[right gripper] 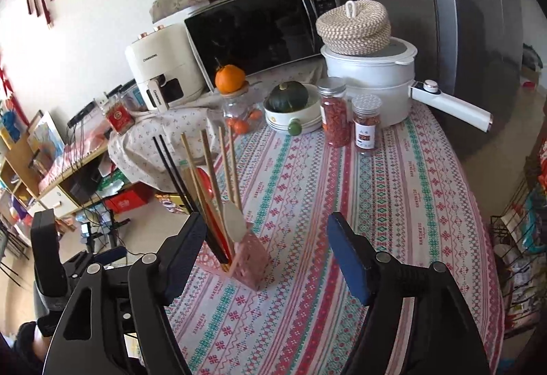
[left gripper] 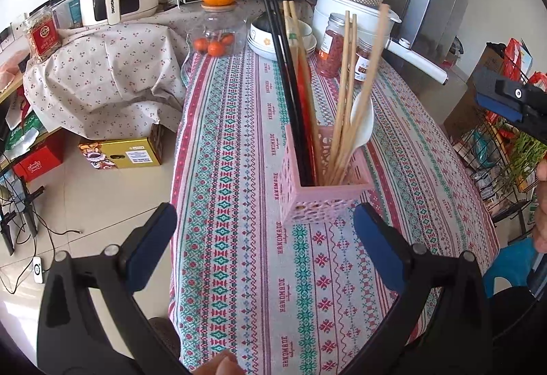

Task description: Organize utensils

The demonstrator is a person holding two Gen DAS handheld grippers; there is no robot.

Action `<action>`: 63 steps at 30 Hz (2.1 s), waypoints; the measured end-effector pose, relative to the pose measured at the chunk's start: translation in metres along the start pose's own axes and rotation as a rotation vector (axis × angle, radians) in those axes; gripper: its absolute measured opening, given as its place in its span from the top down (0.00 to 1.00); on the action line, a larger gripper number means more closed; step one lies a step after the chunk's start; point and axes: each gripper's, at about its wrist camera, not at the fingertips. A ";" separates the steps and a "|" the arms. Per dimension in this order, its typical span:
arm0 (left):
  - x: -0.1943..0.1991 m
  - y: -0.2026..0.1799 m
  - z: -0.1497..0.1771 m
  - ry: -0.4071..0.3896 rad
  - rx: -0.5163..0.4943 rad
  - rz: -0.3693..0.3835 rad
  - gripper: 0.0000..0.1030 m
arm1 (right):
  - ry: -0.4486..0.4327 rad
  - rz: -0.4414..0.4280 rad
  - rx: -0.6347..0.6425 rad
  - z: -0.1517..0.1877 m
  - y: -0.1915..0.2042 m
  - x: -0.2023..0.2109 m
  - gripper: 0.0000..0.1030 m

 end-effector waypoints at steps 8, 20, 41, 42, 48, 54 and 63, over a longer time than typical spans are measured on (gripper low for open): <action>0.003 -0.021 0.010 0.025 -0.008 0.033 0.00 | 0.055 0.097 0.038 0.028 -0.018 0.022 0.23; 0.015 -0.044 0.010 -0.025 0.000 -0.001 0.00 | 0.090 0.153 0.076 0.049 -0.019 0.036 0.23; 0.021 -0.066 0.008 -0.067 -0.059 -0.018 0.00 | 0.101 0.182 0.098 0.050 -0.014 0.024 0.22; 0.022 -0.067 0.008 -0.068 -0.060 -0.020 0.00 | 0.101 0.182 0.098 0.050 -0.014 0.024 0.22; 0.022 -0.067 0.008 -0.071 -0.061 -0.022 0.00 | 0.105 0.187 0.094 0.051 -0.016 0.023 0.22; 0.023 -0.067 0.007 -0.076 -0.064 -0.026 0.00 | 0.106 0.186 0.088 0.051 -0.017 0.024 0.22; 0.021 -0.068 0.007 -0.072 -0.066 -0.024 0.00 | 0.109 0.186 0.089 0.050 -0.017 0.023 0.22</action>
Point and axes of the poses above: each gripper's, at about its wrist camera, not at the fingertips, and x roughly against the way its jaws point, y to its left, z to its underside, and after that the axes turned 14 degrees about -y, right-handed
